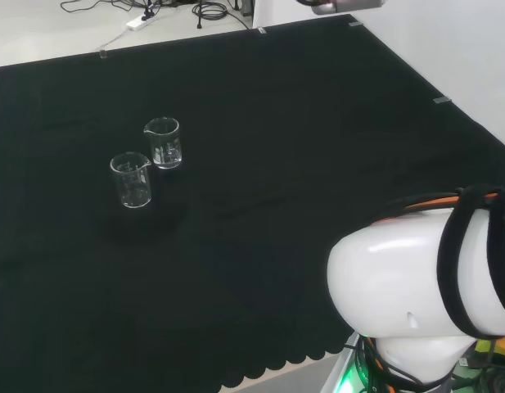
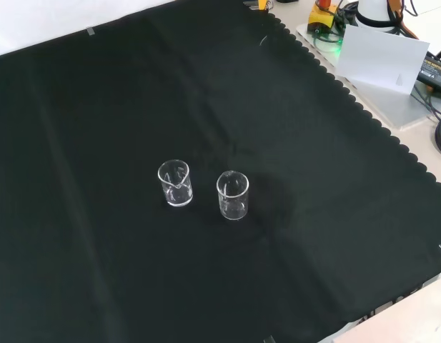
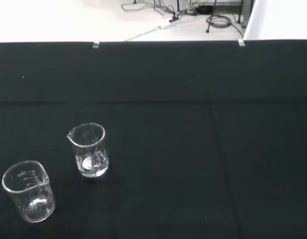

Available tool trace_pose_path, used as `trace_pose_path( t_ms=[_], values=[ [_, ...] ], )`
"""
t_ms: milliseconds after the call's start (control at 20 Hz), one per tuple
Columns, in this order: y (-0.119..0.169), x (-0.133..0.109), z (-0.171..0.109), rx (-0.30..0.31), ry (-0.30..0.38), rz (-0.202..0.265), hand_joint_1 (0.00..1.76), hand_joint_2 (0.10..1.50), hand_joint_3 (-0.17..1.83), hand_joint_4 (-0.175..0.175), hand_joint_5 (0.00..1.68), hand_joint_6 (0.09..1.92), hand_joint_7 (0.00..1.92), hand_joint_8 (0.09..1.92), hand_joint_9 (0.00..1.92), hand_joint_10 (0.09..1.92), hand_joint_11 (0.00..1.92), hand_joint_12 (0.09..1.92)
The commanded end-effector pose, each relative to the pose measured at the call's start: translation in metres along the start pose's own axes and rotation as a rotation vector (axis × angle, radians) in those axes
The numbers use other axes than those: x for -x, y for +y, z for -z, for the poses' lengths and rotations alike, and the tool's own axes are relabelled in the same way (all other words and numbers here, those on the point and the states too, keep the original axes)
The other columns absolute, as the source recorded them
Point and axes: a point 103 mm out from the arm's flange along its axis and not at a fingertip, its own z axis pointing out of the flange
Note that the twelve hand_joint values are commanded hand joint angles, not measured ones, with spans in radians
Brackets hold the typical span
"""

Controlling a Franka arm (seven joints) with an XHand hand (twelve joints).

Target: Pick up the beaker on the right.

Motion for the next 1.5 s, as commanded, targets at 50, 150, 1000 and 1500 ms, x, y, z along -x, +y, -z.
trace_pose_path(
  t_ms=[50, 150, 1000, 1500],
  values=[
    [-0.007, -0.001, 0.004, -0.014, -0.002, -0.01, 0.11, 1.34, 0.23, -0.009, 0.26, 0.09, 0.12, 0.44, 0.12, 0.61, 0.0, 0.89],
    [-0.005, -0.003, 0.0, -0.01, 0.003, -0.012, 0.18, 1.3, 0.2, -0.011, 0.24, 0.09, 0.13, 0.46, 0.13, 0.62, 0.0, 0.9],
    [0.083, 0.028, -0.064, 0.002, 0.14, 0.019, 0.61, 1.08, 0.15, -0.035, 0.28, 0.09, 0.21, 0.58, 0.25, 0.68, 0.0, 1.13],
    [0.182, 0.05, -0.128, 0.007, 0.193, 0.082, 0.8, 0.79, 0.6, -0.043, 0.34, 0.09, 0.22, 0.63, 0.31, 0.68, 0.0, 1.26]
  ],
)
